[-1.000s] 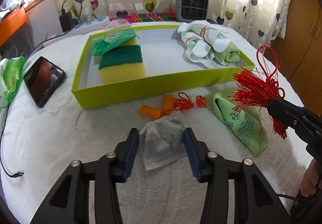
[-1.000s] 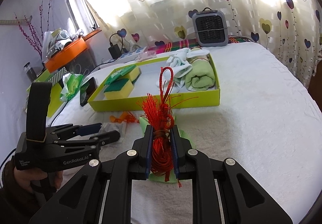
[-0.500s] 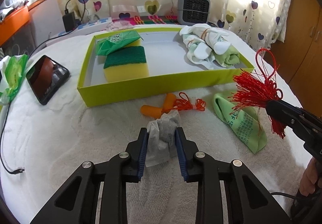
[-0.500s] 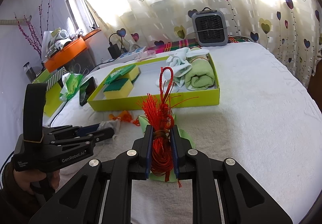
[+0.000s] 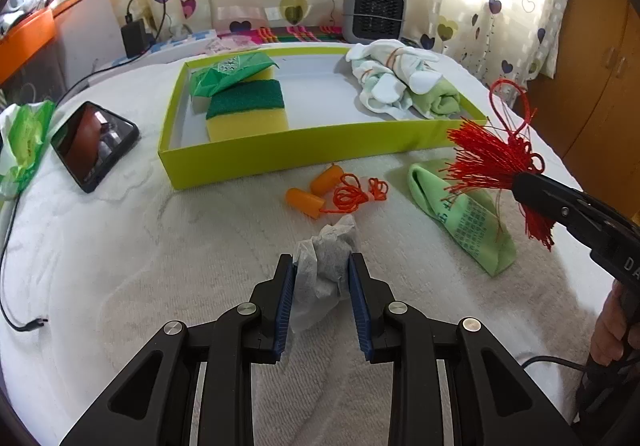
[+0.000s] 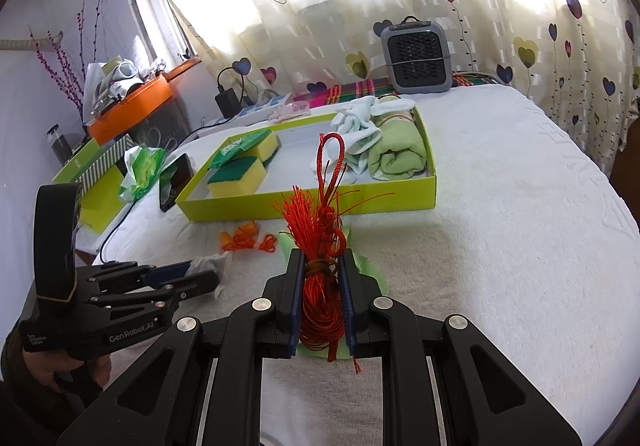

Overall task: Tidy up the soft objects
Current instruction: 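Grasp the white tissue packet with the left gripper while the right lifts the tassel, then carry the tissue packet and red tassel over the lime-green box with both grippers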

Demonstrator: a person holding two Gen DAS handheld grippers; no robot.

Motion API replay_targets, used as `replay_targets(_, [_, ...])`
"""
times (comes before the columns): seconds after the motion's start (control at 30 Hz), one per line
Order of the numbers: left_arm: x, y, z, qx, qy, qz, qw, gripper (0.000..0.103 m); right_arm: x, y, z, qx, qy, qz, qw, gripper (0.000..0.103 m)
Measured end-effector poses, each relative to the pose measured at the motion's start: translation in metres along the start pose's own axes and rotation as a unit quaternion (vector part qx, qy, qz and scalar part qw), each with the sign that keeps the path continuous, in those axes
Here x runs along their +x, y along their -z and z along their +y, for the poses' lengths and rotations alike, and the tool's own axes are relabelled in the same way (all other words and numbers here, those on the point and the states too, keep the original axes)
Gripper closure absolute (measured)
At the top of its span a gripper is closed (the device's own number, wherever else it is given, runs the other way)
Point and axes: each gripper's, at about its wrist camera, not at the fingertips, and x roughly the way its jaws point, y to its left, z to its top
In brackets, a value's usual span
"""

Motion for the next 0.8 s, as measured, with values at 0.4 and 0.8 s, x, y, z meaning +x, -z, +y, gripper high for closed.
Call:
replay_targets(0.4, [-0.01,0.013,-0.001,0.013,0.021,0.017,0.9996,0.077,-0.003,0.002,0.003,-0.001,0.0,-0.001,1.0,0.086])
replay_targets(0.8, [-0.016,0.019,-0.008,0.003,0.123,0.035,0.9918,0.077,-0.005,0.002,0.007,-0.003,0.0,0.001,1.0,0.085])
